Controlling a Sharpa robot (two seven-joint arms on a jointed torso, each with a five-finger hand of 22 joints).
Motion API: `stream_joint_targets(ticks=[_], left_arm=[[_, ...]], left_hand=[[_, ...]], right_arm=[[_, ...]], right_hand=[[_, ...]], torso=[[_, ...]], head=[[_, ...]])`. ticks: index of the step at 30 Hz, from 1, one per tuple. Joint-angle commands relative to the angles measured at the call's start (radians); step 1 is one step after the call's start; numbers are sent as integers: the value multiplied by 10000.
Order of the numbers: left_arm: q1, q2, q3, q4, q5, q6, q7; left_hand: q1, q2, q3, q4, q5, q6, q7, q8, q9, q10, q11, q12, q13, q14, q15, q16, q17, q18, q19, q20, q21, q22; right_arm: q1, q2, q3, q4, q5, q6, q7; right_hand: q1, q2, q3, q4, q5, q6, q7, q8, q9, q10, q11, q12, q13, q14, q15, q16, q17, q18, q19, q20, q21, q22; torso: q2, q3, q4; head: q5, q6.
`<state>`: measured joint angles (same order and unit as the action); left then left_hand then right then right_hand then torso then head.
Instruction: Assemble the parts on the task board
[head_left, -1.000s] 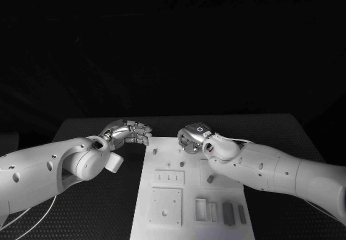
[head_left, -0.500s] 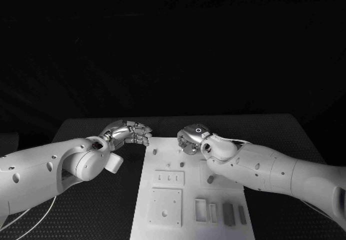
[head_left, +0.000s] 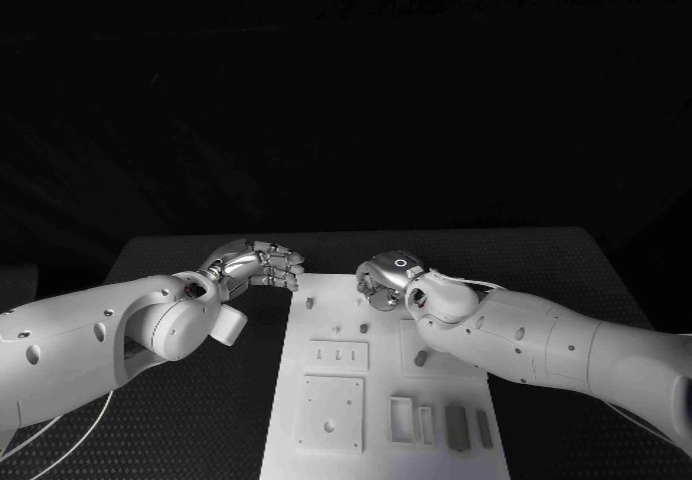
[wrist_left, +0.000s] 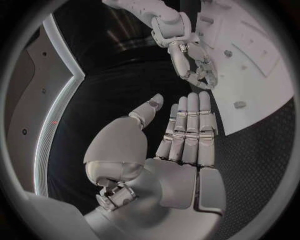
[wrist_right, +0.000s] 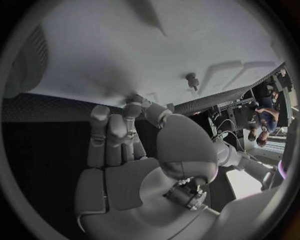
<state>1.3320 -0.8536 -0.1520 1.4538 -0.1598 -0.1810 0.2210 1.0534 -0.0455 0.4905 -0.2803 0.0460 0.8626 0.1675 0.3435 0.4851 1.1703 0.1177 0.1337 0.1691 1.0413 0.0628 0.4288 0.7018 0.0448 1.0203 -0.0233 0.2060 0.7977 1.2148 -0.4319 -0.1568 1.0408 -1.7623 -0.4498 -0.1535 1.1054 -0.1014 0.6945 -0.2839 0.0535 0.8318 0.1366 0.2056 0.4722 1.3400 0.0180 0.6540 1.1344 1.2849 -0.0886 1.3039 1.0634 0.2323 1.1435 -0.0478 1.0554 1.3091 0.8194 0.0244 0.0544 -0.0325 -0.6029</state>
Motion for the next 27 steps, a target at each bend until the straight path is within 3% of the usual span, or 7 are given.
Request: stream_joint_targets(ticks=[1, 5, 13, 19, 27], left_arm=[[29, -8, 9, -6, -23, 77, 54], [41, -52, 9, -64, -23, 39, 55], [56, -122, 9, -49, -23, -61, 36], [55, -56, 7, -162, -23, -11, 60], [52, 3, 3, -250, -23, 12, 54]], left_hand=[[-44, -49, -52, -20, 50, -21, 49, -55, -16, 54, 4, -57, 13, 25, 47, -36, 19, 21, 20, -81, -67, 0], [-43, -55, -52, -21, 51, -28, 53, -62, -17, 54, 5, -65, 15, 27, 47, -42, 25, 20, 20, -81, -70, 1], [-39, -70, -53, -25, 50, -37, 57, -71, -18, 56, 6, -77, 18, 29, 47, -54, 36, 20, 21, -81, -75, 2], [-32, -97, -55, -25, 51, -100, 86, -114, -28, 43, 18, -114, 22, 35, 48, -80, 65, 19, 25, -81, -85, 8], [-29, -92, -52, -23, 51, -99, 88, -116, -26, 48, 17, -120, 25, 38, 48, -87, 73, 18, 25, -81, -89, 9]], right_arm=[[-14, -136, -7, 171, 199, -40, -107], [30, -389, -4, 531, 314, -337, -80], [444, -1123, 13, 1430, 864, -801, 4], [783, -2052, 92, 2370, 1805, -359, 141], [939, -3110, 101, 3227, 2152, 363, 313]], right_hand=[[-19, -236, 18, 5, 34, -367, 99, -199, -103, -11, 123, -68, 18, 5, 115, -26, -26, 295, 56, -43, -31, 70], [-26, -388, 17, 48, 33, -489, 145, -253, -131, -15, 167, -56, 35, 19, 164, -18, -29, 295, 83, -44, -39, 63], [-85, -698, 52, 271, 34, -257, 167, -92, -77, -24, 190, -36, 66, 49, 186, -6, -52, 295, 149, -55, -59, 46], [-6, -964, 117, 314, 33, -103, 161, 20, -46, -300, 186, -138, 76, -105, 182, -109, -110, 295, 32, -43, -157, 32], [7, -1122, 22, 266, 34, -33, 108, 111, -30, -1056, 146, -207, 281, -417, 142, -57, -45, 295, -199, 67, -219, 90]], torso=[[-4, 7, -4], [-7, 10, -21], [-26, 17, -72], [-105, 34, -170], [-199, 33, -272]], head=[[2, 33], [11, 46], [-10, 188], [-10, 297], [9, 367]])
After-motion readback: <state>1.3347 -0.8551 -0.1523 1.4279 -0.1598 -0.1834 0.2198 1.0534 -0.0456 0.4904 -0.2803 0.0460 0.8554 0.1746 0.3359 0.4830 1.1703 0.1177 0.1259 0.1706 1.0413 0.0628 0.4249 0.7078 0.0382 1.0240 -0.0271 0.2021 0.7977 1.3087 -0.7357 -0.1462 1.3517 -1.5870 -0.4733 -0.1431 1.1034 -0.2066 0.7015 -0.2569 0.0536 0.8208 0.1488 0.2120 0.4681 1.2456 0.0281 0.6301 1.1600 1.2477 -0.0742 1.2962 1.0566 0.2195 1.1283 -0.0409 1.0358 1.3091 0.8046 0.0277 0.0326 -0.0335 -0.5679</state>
